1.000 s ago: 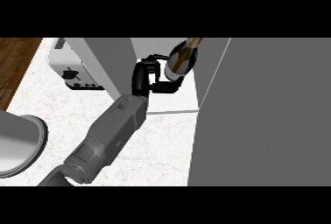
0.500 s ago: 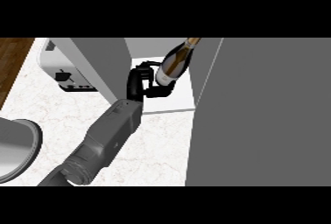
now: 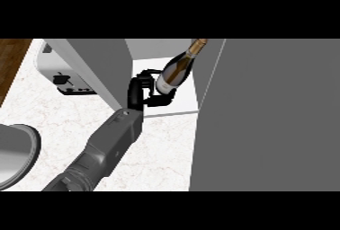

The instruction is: Pick up the wine, place it into the cabinet and close the cabinet

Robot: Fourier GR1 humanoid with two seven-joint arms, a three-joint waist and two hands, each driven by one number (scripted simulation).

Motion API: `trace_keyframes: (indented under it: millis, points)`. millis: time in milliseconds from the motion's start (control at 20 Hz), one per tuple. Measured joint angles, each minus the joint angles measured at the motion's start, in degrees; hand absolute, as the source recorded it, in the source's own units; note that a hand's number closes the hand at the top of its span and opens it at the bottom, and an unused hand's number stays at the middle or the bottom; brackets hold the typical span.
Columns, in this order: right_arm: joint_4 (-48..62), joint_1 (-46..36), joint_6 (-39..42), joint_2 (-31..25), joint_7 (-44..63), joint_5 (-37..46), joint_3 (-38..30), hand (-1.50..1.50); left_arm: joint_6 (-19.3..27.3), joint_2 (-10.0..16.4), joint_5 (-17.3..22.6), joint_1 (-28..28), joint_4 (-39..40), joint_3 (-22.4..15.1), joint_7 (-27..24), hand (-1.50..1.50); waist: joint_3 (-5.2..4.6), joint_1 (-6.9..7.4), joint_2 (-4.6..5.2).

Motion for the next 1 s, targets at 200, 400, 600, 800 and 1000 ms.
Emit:
trace_keyframes:
  millis: [200, 400, 600, 800, 1000]
  points:
    - [0.76, 0.34, 0.77, -0.08, -0.55, -0.77, -0.29, -1.5, 0.25, 0.0, 0.22, -0.82, 0.76, -0.03, -0.99, 1.5, 0.02, -0.45, 0.1]
    - [0.76, 0.21, 0.74, 0.16, -0.63, -0.81, 0.01, -1.5, 0.06, 0.0, 0.64, -1.6, 1.47, 0.27, -1.75, 1.5, 0.01, -0.68, 0.23]
    - [0.75, 0.51, 0.68, 0.34, -0.48, -0.58, 0.27, -1.5, -0.06, 0.01, 1.11, -4.22, 2.42, 1.01, -1.04, 1.5, 0.01, -0.74, 0.28]
    - [1.26, 0.4, 1.09, 0.39, -0.86, -0.92, 0.35, -1.5, -0.5, 0.01, 1.64, -5.77, 3.36, 1.9, -1.34, 1.5, 0.02, -0.94, 0.45]
    - [1.38, 0.09, 0.88, 0.01, -0.79, -0.99, -0.4, -1.5, -0.21, 0.01, 1.54, -8.18, 4.79, 2.36, -0.93, 1.5, 0.04, -0.91, 0.5]
